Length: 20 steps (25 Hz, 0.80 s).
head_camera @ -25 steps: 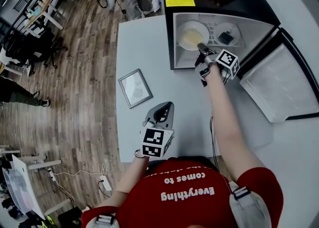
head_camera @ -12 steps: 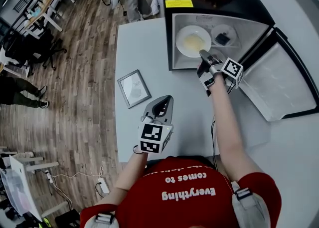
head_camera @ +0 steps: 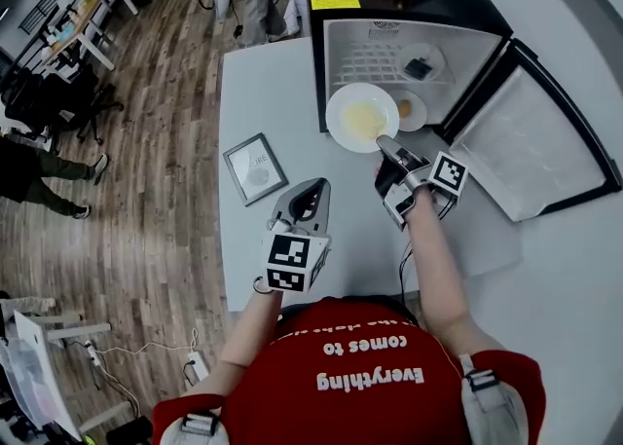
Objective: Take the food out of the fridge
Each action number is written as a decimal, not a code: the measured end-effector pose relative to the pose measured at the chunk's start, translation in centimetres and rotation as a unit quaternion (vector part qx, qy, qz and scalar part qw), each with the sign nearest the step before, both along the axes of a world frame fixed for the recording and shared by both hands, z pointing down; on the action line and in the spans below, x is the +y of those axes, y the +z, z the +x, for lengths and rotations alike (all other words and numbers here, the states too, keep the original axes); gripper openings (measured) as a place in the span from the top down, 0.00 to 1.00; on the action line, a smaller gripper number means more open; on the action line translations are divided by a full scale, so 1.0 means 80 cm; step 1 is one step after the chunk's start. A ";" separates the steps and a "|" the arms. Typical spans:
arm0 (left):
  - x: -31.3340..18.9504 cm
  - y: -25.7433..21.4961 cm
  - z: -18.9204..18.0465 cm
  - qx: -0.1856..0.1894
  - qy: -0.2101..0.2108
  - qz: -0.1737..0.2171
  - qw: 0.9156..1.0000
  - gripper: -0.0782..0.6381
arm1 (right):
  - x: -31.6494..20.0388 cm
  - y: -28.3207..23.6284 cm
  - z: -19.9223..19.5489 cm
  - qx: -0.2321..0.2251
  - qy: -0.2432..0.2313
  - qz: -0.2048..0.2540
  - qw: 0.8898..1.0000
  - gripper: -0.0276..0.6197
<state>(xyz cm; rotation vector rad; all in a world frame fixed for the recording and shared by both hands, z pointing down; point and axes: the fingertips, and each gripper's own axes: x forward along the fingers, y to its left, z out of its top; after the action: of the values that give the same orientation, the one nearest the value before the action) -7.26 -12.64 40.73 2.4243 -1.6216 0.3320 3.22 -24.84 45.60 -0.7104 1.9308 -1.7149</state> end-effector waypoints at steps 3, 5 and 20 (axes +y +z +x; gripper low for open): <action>0.012 0.001 0.002 -0.004 0.005 0.001 1.000 0.88 | 0.036 0.007 -0.001 0.005 -0.017 -0.004 1.000 0.92; 0.021 0.004 0.004 -0.009 0.009 -0.001 1.000 0.88 | 0.058 0.011 -0.004 0.008 -0.028 -0.006 1.000 0.92; 0.079 0.060 -0.036 -0.005 -0.027 -0.048 0.998 0.88 | 0.180 0.092 -0.066 0.027 -0.113 -0.071 0.991 0.92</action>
<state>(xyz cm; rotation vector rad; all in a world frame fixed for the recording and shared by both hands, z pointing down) -10.15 -6.29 45.50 2.3087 -1.6324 0.4051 -2.05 -10.47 52.94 -0.6122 2.0049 -2.0049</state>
